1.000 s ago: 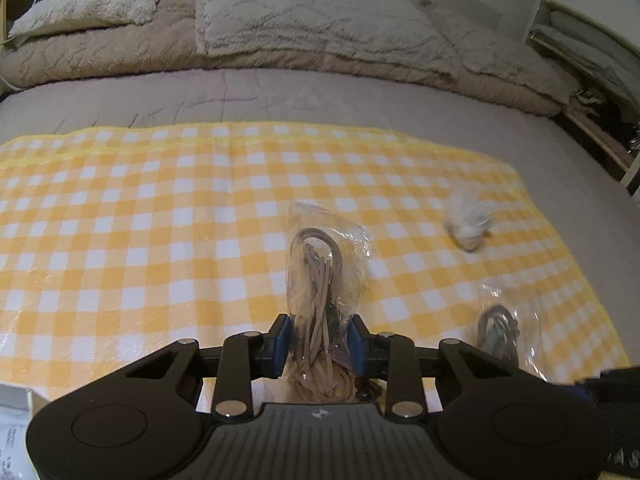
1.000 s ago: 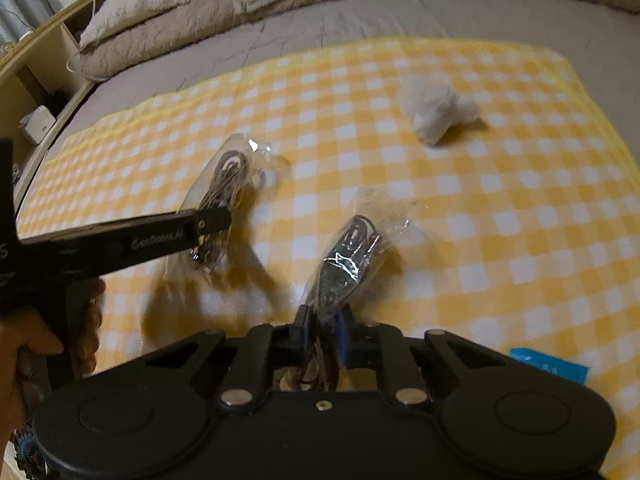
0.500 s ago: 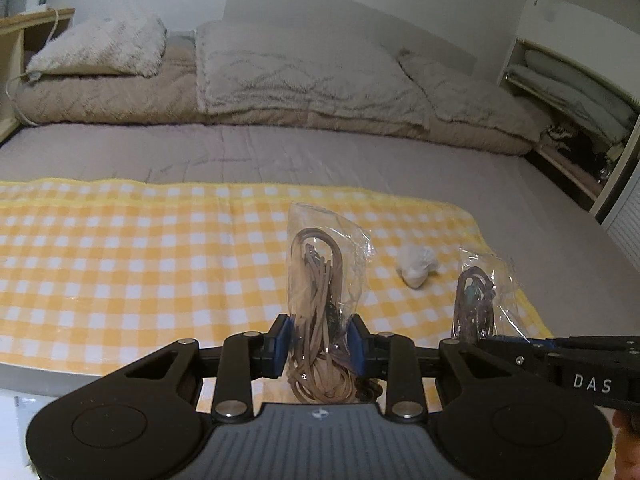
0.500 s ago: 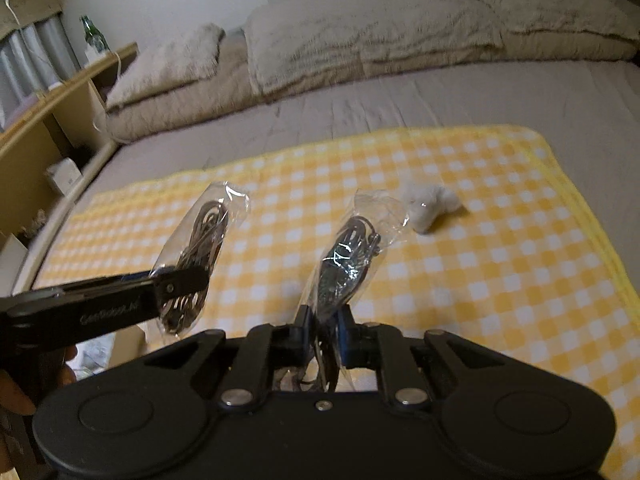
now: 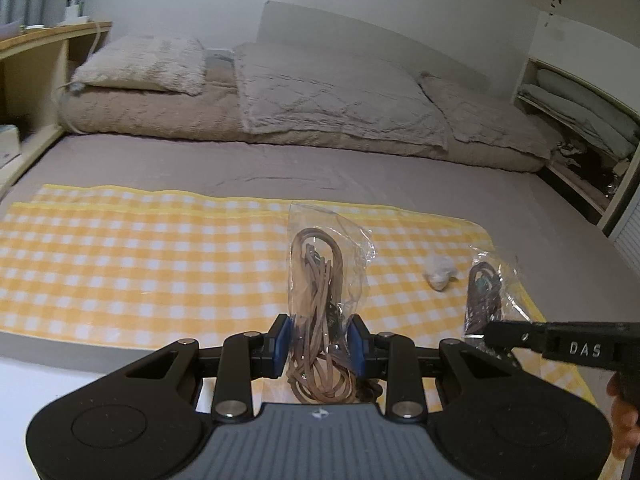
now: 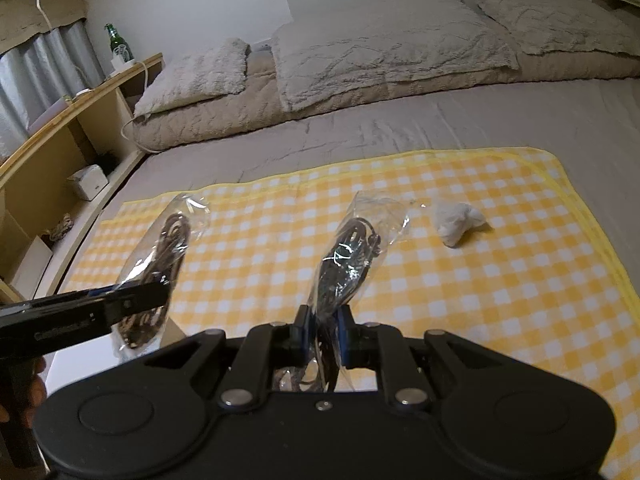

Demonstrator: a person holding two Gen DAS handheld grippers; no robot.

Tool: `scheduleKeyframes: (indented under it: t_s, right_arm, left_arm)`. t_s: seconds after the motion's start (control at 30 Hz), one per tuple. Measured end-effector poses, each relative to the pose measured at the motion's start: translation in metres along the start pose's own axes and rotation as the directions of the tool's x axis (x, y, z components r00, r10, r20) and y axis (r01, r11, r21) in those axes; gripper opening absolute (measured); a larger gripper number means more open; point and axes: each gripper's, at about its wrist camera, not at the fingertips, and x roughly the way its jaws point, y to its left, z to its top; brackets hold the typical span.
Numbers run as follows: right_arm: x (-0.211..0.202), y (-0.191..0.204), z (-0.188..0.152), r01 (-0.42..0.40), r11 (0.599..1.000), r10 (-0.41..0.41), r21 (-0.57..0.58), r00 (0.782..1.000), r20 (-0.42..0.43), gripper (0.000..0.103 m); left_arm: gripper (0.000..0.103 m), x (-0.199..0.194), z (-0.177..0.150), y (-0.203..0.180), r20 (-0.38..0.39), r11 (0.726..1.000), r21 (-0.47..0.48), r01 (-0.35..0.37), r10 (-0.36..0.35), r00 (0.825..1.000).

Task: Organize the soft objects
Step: 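Lift the beige cord bag with the left tool while the right tool carries its bag to the box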

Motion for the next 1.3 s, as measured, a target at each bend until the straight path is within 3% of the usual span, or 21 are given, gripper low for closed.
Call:
scheduleKeyframes:
  t_s: [0.67, 1.3]
  right_arm:
    - [0.018, 0.103, -0.011, -0.163, 0.985, 0.161, -0.055, 0.986, -0.048, 0.014]
    - [0.055, 0.226, -0.055, -0.324, 0.941, 0.301, -0.095, 0.932, -0.201, 0.014]
  left_arm:
    - [0.034, -0.089, -0.039, 0.141, -0.014, 0.978, -0.089, -0.191, 0.19, 0.982]
    - [0.034, -0.118, -0.098, 0.229, -0.126, 0.949, -0.06, -0.308, 0.299, 0.946]
